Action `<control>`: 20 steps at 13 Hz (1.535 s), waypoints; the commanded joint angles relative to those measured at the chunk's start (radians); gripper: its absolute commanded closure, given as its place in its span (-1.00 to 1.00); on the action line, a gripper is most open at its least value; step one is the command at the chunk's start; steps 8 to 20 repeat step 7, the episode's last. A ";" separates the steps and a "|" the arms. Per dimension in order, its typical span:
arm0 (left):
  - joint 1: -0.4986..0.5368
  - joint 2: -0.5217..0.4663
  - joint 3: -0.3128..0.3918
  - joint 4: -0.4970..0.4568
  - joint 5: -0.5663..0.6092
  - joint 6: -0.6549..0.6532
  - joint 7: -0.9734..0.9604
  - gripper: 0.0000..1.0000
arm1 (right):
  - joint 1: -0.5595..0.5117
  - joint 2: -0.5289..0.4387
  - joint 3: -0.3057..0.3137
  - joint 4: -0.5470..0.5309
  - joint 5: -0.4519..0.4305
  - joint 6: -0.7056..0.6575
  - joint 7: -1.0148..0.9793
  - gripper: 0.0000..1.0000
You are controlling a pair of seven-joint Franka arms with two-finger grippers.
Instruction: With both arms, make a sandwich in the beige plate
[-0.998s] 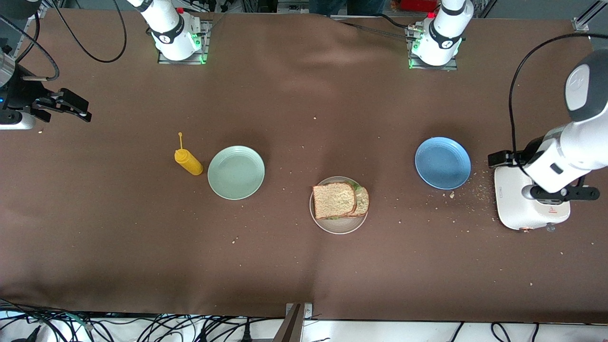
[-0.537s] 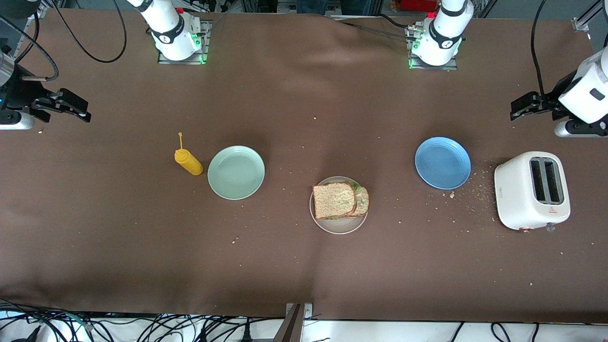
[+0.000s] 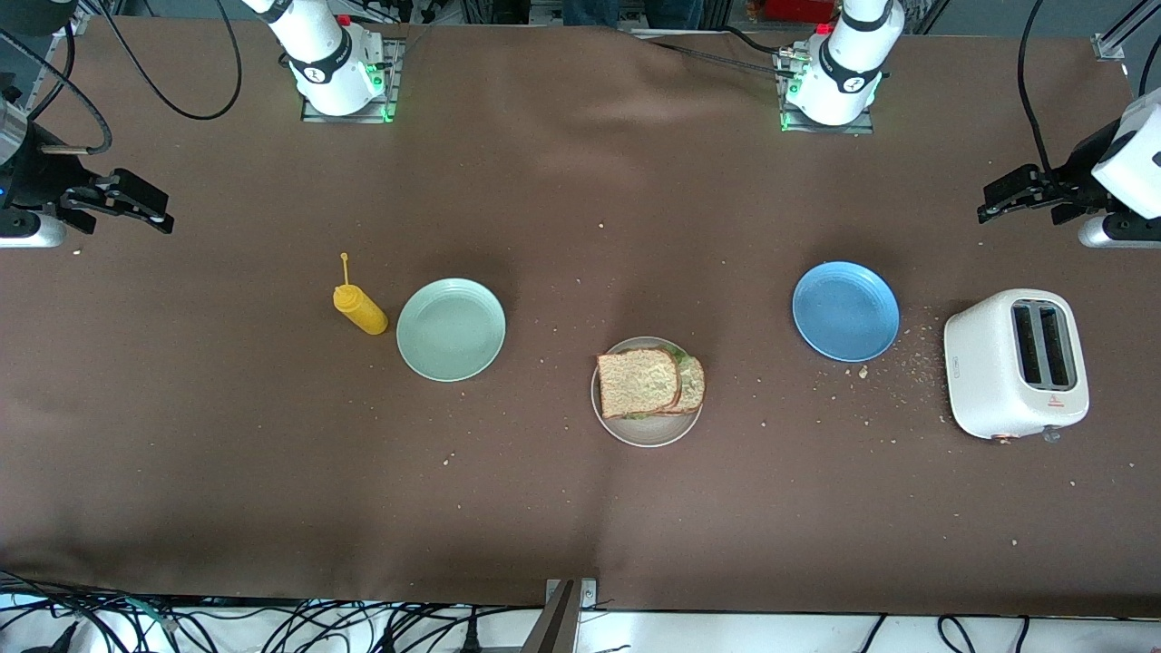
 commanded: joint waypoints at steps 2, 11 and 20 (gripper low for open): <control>-0.007 -0.001 0.007 -0.007 -0.012 0.014 0.017 -1.00 | -0.013 0.013 0.009 0.025 0.015 -0.012 -0.014 -1.00; -0.004 0.001 0.010 0.004 -0.008 0.016 0.020 -1.00 | -0.013 0.013 0.009 0.025 0.015 -0.012 -0.017 -1.00; -0.004 0.001 0.010 0.004 -0.008 0.016 0.020 -1.00 | -0.013 0.013 0.009 0.025 0.015 -0.012 -0.017 -1.00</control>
